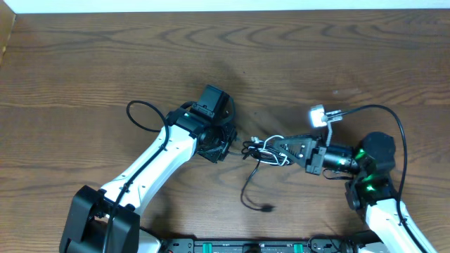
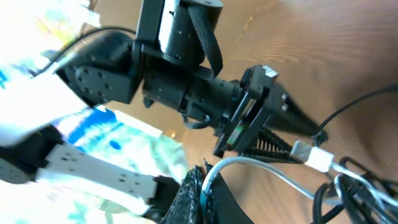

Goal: Untangle cables

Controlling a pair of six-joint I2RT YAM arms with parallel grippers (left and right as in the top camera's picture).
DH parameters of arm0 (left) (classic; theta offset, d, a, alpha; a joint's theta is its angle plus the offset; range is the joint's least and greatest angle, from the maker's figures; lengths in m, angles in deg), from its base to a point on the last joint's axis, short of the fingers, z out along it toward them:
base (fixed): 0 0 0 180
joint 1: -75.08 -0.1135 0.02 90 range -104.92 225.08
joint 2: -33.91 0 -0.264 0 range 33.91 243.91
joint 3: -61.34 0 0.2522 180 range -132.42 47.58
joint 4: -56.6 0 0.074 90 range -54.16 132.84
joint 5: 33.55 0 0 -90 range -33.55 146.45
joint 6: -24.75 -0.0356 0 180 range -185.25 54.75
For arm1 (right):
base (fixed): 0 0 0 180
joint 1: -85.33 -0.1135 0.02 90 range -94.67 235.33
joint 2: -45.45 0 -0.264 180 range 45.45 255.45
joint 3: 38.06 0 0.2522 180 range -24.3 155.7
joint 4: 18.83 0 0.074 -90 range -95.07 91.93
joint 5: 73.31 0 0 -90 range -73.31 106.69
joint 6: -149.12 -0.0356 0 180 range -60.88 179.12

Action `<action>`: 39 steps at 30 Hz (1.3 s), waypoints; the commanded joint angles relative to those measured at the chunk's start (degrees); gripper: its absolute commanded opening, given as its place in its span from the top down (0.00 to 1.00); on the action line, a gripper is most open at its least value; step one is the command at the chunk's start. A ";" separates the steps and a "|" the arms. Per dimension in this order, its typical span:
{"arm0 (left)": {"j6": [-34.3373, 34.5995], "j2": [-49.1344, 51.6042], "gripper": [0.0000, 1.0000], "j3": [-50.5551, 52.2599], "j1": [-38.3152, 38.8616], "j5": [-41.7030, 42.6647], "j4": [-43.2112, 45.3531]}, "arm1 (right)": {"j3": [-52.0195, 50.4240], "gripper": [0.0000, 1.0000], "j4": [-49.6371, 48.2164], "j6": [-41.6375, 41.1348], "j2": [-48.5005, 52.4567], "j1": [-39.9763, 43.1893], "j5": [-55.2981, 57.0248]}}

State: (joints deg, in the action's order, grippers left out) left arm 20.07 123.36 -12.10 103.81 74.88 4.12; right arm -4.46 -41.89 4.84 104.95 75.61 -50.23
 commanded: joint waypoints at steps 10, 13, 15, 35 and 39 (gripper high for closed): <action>-12.70 0.02 0.14 0.11 0.13 5.42 2.12 | 0.59 0.99 -23.17 -16.02 -0.31 4.42 3.13; -29.40 0.02 0.14 0.11 0.13 14.25 9.16 | 0.59 0.99 -19.34 -21.03 -0.24 4.39 8.37; -38.38 0.02 0.14 0.11 0.13 18.23 11.13 | 0.59 0.99 -18.51 -25.49 -0.24 4.39 11.58; -71.08 0.02 0.18 0.11 14.25 -10.45 16.04 | 0.59 0.99 -18.80 -45.07 0.07 10.80 11.02; -71.10 0.15 0.18 0.11 19.82 -23.26 22.43 | 0.59 0.98 -23.96 -49.72 0.07 10.80 11.02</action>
State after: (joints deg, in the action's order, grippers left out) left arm -50.50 123.38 -12.01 121.01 66.12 23.86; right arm -4.53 -63.22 -39.49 105.06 86.19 -39.19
